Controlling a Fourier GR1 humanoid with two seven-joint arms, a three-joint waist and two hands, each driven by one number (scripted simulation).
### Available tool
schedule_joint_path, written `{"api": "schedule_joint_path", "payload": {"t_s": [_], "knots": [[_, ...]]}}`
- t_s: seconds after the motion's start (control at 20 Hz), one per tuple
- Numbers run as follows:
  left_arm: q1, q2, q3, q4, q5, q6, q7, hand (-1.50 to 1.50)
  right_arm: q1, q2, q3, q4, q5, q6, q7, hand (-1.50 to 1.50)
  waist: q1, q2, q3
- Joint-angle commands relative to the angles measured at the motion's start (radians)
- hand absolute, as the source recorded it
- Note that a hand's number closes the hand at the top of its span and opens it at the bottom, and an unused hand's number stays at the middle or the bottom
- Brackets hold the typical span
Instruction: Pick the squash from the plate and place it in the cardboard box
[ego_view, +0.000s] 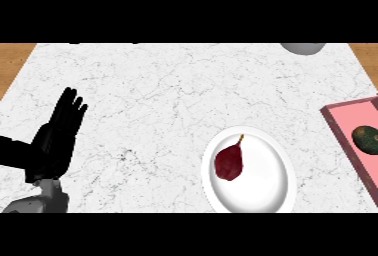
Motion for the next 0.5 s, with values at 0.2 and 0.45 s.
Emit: {"api": "schedule_joint_path", "payload": {"t_s": [0.2,0.45], "knots": [[-0.113,0.004,0.009,0.068,-0.003,0.016,0.040,0.00,0.095,-0.076,-0.075,0.095,-0.154,-0.001,-0.107,-1.50,0.005,0.003,0.000],[-0.019,0.021,0.026,0.052,0.014,-0.029,-0.011,0.00,0.229,-0.079,-0.121,0.028,-0.251,0.073,-0.120,-1.50,0.004,0.002,0.000]]}}
